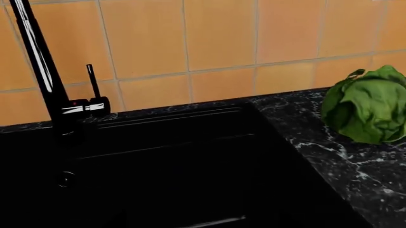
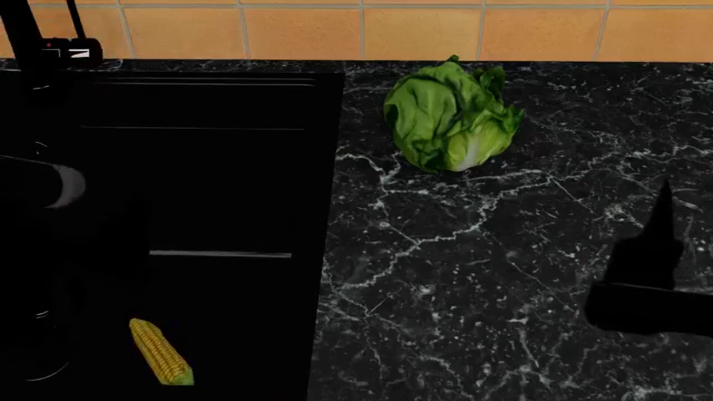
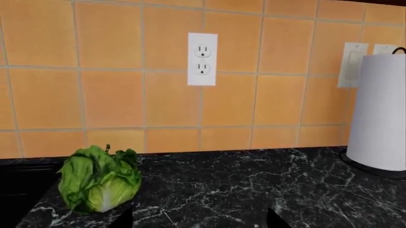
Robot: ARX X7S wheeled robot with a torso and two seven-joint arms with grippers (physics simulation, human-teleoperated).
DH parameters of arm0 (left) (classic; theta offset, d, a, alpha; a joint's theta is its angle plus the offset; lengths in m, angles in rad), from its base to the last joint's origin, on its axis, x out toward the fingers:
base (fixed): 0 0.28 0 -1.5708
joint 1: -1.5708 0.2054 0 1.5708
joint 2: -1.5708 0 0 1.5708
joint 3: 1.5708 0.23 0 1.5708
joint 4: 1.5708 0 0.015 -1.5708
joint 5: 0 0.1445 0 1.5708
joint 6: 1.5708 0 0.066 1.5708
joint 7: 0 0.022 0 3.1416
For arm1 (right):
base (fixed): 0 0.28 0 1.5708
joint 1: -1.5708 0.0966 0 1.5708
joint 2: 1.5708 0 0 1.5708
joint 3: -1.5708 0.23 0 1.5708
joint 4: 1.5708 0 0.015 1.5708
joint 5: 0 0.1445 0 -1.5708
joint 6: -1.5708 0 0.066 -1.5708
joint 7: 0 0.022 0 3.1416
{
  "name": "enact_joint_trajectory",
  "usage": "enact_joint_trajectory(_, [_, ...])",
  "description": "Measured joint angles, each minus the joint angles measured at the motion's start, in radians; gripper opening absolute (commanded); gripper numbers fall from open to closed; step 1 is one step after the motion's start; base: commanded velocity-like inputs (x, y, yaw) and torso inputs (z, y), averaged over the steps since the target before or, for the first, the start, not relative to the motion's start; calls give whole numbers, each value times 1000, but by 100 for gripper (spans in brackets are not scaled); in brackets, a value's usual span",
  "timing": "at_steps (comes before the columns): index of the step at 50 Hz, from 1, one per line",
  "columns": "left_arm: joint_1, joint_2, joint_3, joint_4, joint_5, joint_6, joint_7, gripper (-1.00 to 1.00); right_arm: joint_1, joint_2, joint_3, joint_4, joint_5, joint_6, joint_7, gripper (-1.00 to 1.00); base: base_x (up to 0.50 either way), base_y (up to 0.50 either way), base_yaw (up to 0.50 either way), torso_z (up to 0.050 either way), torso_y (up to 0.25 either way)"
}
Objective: Pick the corn from the counter and place it in the sink
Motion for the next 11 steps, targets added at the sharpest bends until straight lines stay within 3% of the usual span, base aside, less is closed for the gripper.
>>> enact_joint_trajectory(11, [135, -4, -34, 244, -24, -64, -3, 100, -21, 4, 15, -1, -2, -12, -10, 100, 0, 0, 0, 0, 0])
